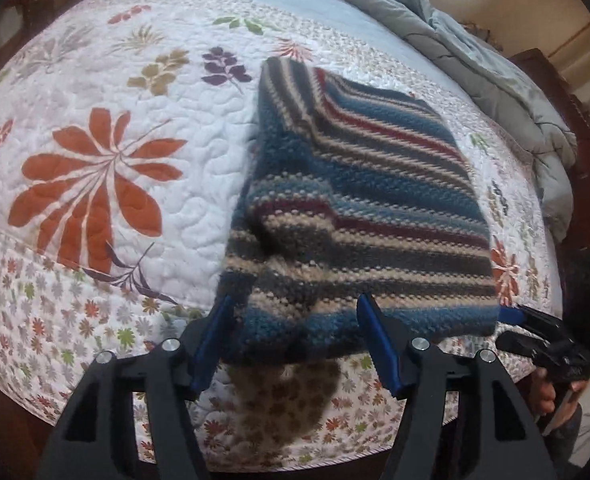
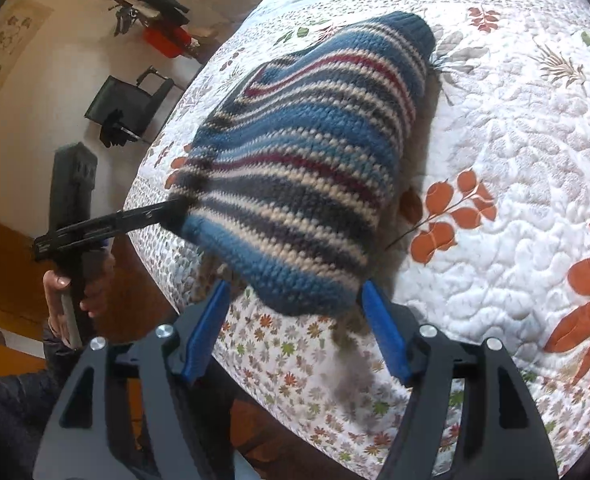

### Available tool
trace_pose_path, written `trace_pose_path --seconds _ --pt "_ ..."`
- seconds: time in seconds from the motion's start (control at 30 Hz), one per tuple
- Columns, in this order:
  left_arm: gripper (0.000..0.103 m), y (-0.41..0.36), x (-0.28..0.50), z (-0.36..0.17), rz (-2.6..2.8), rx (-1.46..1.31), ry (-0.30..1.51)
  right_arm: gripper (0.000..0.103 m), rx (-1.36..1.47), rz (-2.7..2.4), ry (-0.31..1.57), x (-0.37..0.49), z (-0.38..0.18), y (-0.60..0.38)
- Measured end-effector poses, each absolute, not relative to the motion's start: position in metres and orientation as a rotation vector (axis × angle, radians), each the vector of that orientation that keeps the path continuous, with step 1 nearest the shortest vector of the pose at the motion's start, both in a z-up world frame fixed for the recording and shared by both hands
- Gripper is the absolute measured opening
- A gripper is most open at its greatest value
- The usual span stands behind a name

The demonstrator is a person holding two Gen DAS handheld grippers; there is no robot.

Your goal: Fold small clothes

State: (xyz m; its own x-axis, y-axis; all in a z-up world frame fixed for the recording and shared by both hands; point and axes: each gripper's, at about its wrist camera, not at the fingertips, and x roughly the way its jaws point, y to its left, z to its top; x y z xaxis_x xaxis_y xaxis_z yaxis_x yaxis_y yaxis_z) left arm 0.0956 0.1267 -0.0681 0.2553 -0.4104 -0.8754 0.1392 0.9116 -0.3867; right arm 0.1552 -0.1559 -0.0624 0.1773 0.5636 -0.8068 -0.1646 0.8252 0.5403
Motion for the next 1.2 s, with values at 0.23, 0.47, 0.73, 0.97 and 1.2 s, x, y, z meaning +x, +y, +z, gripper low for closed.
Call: trace_pose_path --seconds 0.23,0.47,0.73,0.97,1.2 --pt "0.021 0.126 0.099 -0.079 -0.373 -0.286 1.277 0.069 0.389 0.516 1.294 0.156 -0.064 -0.154" --pt "0.014 0.144 0.096 -0.08 -0.347 -0.237 1.254 0.07 0.374 0.516 1.304 0.15 -0.063 -0.158" --pt "0.015 0.138 0.098 -0.096 -0.299 -0.198 1.264 0.076 0.544 0.512 1.311 0.167 -0.079 -0.176" --pt "0.018 0.139 0.093 -0.096 -0.288 -0.2 1.263 0.077 0.615 0.532 1.377 0.194 -0.107 -0.16" --pt "0.021 0.136 0.098 -0.098 -0.289 -0.2 1.271 0.031 0.634 0.57 1.394 0.195 -0.116 -0.151"
